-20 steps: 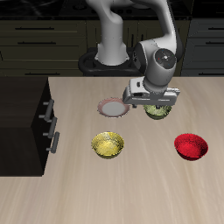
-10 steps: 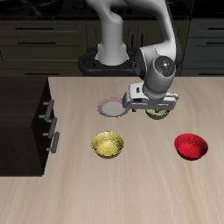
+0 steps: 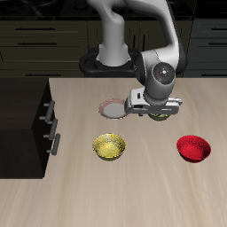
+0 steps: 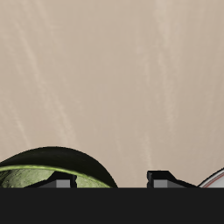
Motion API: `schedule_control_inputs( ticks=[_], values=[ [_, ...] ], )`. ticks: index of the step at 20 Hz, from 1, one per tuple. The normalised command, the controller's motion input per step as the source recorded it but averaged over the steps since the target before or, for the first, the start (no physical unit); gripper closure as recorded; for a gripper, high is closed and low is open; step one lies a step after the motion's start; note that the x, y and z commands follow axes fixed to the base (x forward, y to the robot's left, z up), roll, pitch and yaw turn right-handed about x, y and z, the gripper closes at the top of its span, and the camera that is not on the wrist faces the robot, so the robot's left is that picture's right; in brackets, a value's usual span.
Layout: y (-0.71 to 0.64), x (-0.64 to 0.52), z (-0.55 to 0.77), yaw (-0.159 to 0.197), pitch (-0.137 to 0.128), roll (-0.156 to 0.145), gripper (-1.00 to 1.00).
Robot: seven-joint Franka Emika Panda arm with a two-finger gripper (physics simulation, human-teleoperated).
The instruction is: Place the green bowl on top of the wooden cabinet
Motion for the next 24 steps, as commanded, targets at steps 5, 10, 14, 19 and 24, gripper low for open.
schedule_control_inputs(
  ticks=[5, 10, 14, 19, 24],
  values=[
    [0.01, 0.04, 0.04, 0.009, -0.015, 0.017, 1.00],
    [0.00, 0.03, 0.04, -0.010, -0.006, 0.009, 1.00],
    [0.03, 0.03, -0.01, -0.007, -0.006, 0.015, 1.00],
    [0.03, -0.03, 0.22, 0.013, -0.047, 0.025, 1.00],
    [-0.03, 0.02, 0.18, 0.016, -0.037, 0.002, 1.00]
  ],
)
